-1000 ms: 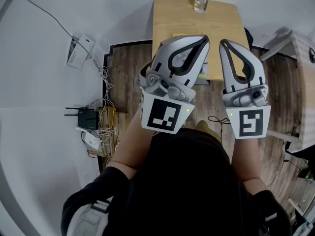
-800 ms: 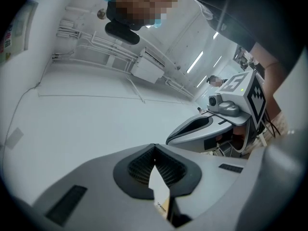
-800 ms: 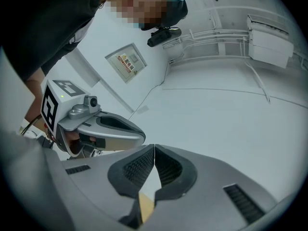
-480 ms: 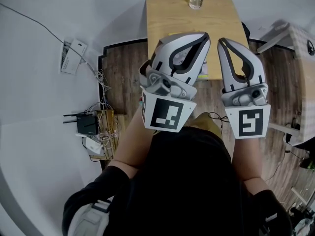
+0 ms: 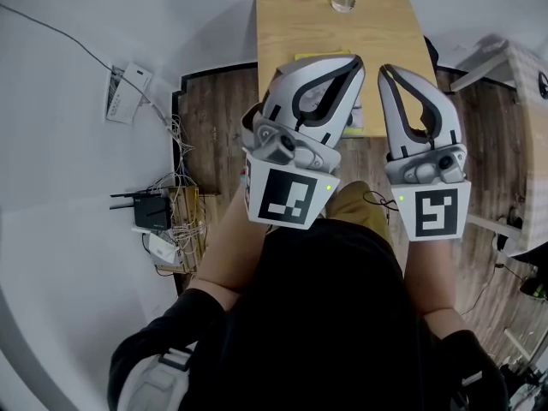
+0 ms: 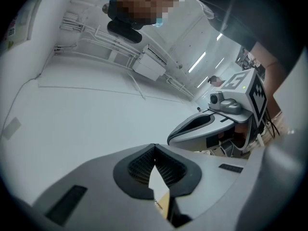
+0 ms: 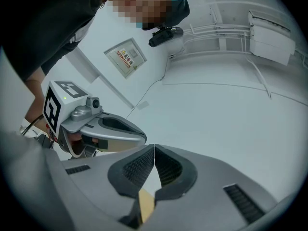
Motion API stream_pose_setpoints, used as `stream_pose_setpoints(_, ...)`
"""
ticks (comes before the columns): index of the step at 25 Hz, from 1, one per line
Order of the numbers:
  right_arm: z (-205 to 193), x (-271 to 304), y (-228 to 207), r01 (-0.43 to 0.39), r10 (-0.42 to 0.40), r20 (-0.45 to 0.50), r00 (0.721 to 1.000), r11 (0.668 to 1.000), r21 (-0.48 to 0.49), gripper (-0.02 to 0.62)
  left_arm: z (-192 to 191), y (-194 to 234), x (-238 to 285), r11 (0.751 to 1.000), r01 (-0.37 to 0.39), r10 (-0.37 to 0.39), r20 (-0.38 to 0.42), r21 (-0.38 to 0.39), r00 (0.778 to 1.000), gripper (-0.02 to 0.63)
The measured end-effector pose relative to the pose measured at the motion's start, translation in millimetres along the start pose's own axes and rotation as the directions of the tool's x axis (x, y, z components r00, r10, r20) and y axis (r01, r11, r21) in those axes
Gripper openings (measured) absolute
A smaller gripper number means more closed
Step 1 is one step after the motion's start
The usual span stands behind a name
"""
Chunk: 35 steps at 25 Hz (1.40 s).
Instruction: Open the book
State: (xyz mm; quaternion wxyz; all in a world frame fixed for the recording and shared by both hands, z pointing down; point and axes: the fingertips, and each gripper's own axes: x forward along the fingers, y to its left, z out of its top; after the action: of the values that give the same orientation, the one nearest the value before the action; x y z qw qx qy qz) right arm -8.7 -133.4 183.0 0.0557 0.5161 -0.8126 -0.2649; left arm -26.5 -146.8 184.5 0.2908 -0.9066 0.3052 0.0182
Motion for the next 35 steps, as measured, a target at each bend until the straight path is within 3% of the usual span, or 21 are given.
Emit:
stream_pose_setpoints(13, -12.6, 8.8, -19.1, -0.07, 0.069, 0.033, 0.997, 0.997, 0.029, 0.029, -10.0, 1.0, 23.8, 0.999, -0.033, 0.033, -0.061, -0.006, 0.998, 0.011)
stream_pose_setpoints(25, -30.4, 4.6, -45.3, -0.076, 0.073, 0.046, 0.996, 0.995, 0.06, 0.029, -24.1, -13.5, 46.7, 1.0, -0.028, 0.027, -0.115, -0.008, 0.993, 0.011)
stream_pose_setpoints(31, -38.3, 2.1, -48.9, -0.085, 0.083, 0.039, 0.996, 0.994, 0.067, 0.029, -36.6, -22.8, 52.8, 1.0, 0.003, -0.004, -0.172, -0.006, 0.985, 0.011)
stream_pose_setpoints(35, -43.5, -1.2, -56.3, -0.083, 0.081, 0.032, 0.996, 0.994, 0.074, 0.029, -49.2, -35.1, 59.9, 0.997, 0.069, -0.073, -0.224, -0.024, 0.972, 0.011)
